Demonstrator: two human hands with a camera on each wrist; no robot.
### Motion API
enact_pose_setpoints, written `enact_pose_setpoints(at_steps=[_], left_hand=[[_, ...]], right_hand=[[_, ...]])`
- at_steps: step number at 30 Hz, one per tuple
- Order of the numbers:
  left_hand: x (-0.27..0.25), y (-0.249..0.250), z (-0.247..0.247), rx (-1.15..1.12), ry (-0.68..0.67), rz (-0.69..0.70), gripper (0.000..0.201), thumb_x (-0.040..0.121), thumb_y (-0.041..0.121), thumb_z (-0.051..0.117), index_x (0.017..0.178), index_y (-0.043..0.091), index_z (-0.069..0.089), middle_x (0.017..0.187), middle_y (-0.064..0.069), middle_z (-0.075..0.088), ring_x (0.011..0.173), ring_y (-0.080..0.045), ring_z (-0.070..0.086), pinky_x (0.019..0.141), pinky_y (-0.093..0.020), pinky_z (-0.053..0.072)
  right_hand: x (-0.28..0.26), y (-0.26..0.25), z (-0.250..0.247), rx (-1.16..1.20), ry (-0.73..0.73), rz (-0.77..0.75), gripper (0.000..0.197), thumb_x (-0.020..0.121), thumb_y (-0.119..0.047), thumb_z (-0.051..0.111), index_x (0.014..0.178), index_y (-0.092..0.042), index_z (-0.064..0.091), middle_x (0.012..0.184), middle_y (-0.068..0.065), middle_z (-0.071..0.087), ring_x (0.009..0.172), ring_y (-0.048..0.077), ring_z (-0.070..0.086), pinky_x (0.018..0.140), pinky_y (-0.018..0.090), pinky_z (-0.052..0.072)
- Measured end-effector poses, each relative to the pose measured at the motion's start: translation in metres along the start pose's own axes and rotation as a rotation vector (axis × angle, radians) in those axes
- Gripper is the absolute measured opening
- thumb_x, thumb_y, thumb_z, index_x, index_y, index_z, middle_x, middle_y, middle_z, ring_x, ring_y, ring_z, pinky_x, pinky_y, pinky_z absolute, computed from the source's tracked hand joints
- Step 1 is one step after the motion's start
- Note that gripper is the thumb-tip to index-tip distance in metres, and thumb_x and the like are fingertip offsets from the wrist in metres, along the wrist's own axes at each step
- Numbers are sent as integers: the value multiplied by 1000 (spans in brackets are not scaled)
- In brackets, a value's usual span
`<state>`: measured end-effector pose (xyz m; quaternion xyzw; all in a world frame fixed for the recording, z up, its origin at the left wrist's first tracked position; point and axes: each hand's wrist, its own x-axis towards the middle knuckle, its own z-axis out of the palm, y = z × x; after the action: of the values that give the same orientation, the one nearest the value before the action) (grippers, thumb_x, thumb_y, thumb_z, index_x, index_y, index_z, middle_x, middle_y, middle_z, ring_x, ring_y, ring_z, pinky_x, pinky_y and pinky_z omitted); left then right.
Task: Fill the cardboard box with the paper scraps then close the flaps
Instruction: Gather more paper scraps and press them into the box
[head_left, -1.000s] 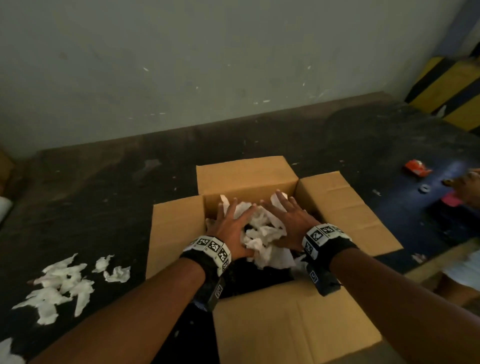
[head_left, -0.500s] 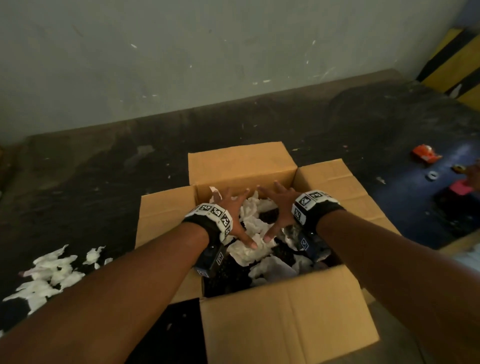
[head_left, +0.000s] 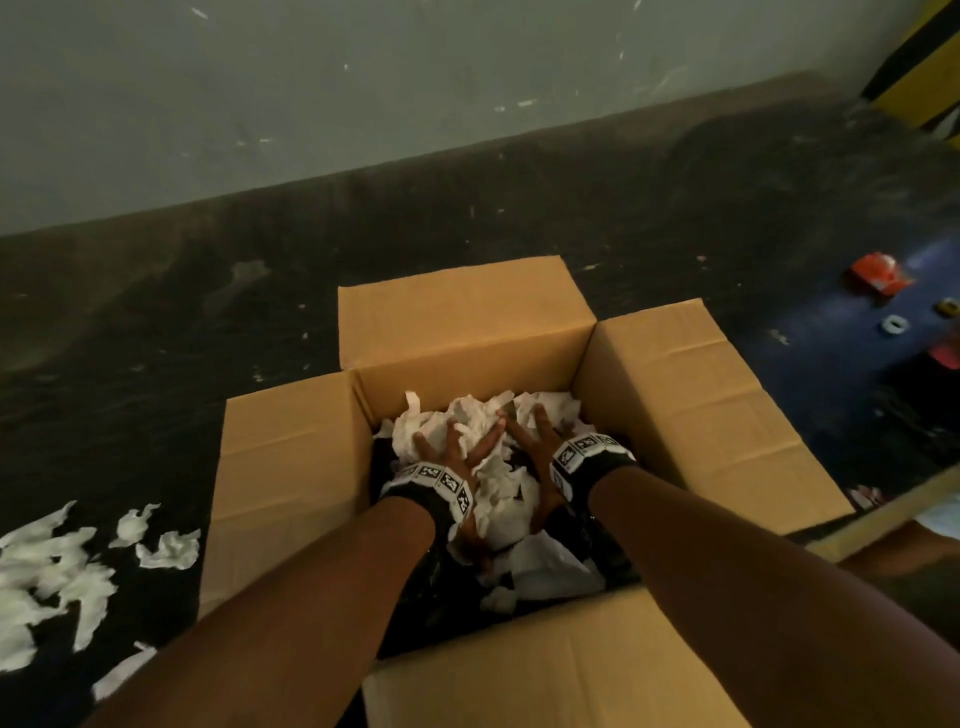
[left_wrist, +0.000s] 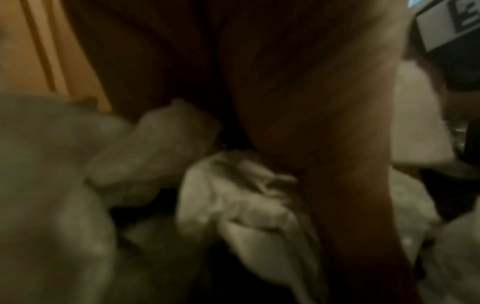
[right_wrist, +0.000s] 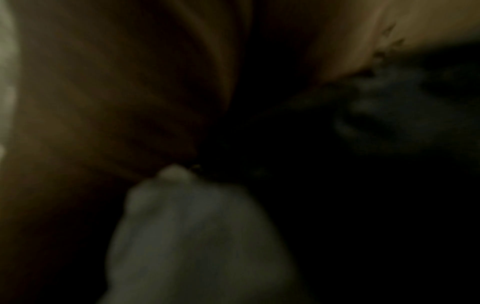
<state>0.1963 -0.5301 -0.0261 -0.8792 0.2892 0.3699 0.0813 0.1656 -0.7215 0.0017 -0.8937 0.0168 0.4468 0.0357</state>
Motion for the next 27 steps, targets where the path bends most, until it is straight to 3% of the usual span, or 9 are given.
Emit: enact_pose_setpoints(at_steps=[2, 4, 8, 11, 13, 16, 19, 23, 27], left_hand=[[3, 5, 5, 11, -58, -40, 123, 94, 34, 67, 140, 39, -47, 152, 2, -48, 147, -39, -29, 116, -71, 15], [9, 11, 7, -43, -61, -88, 123, 96, 35, 67, 143, 27, -46, 162, -16, -34, 150, -49, -15, 117, -69, 16], [12, 15, 5, -189, 79, -161, 116, 90, 27, 76, 160, 15, -15, 164, -20, -26, 153, -46, -3, 122, -61, 16], [16, 4, 10, -71, 94, -14, 139, 83, 43, 81, 137, 45, -47, 142, 5, -57, 147, -44, -25, 113, -76, 16], [13, -6, 4, -130, 166, 45, 151, 62, 57, 89, 129, 62, -46, 154, 3, -48, 151, -46, -19, 112, -78, 13], [-6, -11, -10, -35, 249, 82, 149, 50, 82, 76, 138, 55, -42, 168, -4, -18, 153, -43, 2, 116, -71, 9], [-28, -8, -35, -40, 271, 90, 156, 47, 74, 87, 145, 54, -33, 169, -14, 2, 152, -41, 16, 120, -60, 20], [-53, -6, -66, -103, 237, 111, 150, 53, 56, 96, 152, 57, -17, 168, -18, -6, 155, -40, 2, 120, -60, 24], [-72, -2, -82, -103, 333, 140, 131, 68, 47, 92, 158, 48, -4, 165, -13, 17, 150, -43, 19, 115, -56, 35]], right_hand=[[11, 4, 5, -3, 19, -9, 148, 61, -65, 87, 143, -53, -36, 160, 0, -39, 151, 46, -14, 118, 68, 17], [17, 8, 7, 16, 27, -10, 151, 57, -66, 88, 141, -56, -37, 159, -2, -40, 150, 45, -18, 117, 70, 14], [12, 9, 6, 32, 56, -20, 148, 59, -64, 88, 143, -55, -34, 161, -2, -37, 151, 43, -16, 118, 68, 13], [6, 6, 3, 15, 77, -28, 152, 50, -71, 87, 140, -58, -35, 162, 0, -34, 151, 47, -9, 116, 69, 19], [1, 6, -2, 30, 100, -49, 161, 25, -83, 80, 133, -65, -37, 164, 0, -31, 151, 50, -4, 114, 71, 23], [0, 13, -8, 64, 174, -50, 173, 6, -85, 79, 133, -66, -36, 167, -5, -22, 153, 44, -3, 113, 69, 26], [-25, 11, -24, 37, 226, -62, 167, 28, -71, 91, 151, -52, -20, 169, 1, -4, 153, 40, 10, 115, 63, 30], [-64, 0, -44, 76, 319, -67, 113, 74, -37, 88, 160, -27, 16, 160, 11, 27, 145, 37, 32, 114, 51, 36], [-92, -11, -52, 73, 472, -59, 96, 80, -43, 78, 158, -24, 26, 156, 11, 37, 140, 34, 42, 111, 47, 41]])
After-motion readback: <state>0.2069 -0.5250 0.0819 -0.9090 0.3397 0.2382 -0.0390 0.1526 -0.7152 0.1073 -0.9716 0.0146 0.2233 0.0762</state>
